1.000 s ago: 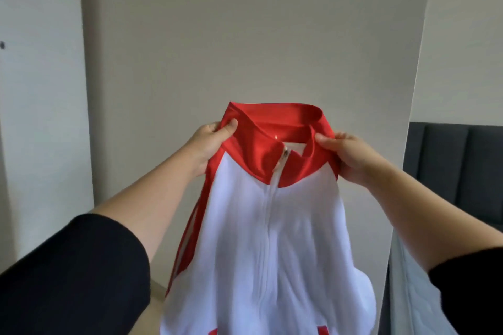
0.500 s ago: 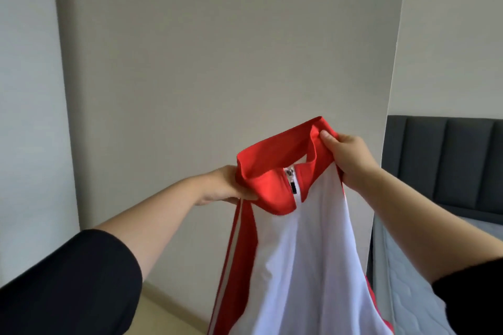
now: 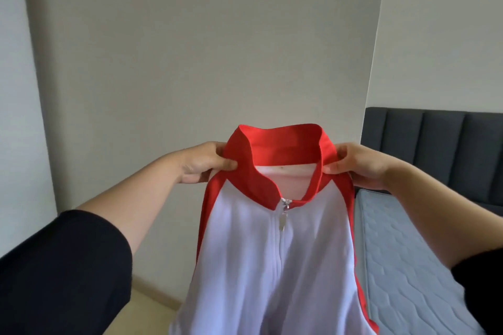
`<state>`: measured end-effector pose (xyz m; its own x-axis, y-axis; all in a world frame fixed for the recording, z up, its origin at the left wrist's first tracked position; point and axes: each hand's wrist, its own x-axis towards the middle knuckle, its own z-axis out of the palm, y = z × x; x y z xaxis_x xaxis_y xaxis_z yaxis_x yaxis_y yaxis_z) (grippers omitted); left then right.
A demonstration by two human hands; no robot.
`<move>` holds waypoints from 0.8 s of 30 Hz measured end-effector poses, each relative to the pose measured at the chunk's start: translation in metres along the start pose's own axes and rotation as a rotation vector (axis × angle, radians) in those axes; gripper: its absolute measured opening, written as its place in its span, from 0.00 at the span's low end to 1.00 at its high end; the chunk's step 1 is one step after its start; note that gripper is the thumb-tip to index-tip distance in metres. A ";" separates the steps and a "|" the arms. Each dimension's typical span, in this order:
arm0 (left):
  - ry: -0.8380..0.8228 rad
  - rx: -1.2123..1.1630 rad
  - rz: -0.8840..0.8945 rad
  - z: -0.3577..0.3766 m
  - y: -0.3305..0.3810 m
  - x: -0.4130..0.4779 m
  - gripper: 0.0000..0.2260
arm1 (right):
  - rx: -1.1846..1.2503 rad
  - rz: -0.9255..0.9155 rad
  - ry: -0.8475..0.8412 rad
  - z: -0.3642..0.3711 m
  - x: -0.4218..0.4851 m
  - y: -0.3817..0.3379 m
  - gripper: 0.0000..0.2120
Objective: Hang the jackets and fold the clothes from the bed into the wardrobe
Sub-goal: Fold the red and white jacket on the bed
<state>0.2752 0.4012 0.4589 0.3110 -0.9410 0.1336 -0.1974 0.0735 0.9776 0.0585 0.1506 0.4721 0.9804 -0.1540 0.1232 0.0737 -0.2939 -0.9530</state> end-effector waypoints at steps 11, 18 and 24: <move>-0.020 0.303 -0.123 -0.010 -0.003 -0.003 0.17 | -0.232 -0.030 0.203 0.008 0.007 0.023 0.07; 0.070 0.399 -0.153 -0.016 -0.011 -0.007 0.13 | -0.010 0.049 -0.133 0.006 -0.005 0.022 0.10; 0.059 0.281 -0.070 -0.016 -0.016 -0.007 0.14 | 0.018 -0.029 -0.055 0.001 -0.007 0.035 0.15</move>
<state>0.2906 0.4121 0.4452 0.3846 -0.9192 0.0841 -0.4206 -0.0934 0.9024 0.0543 0.1423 0.4381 0.9864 -0.0934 0.1355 0.1045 -0.2803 -0.9542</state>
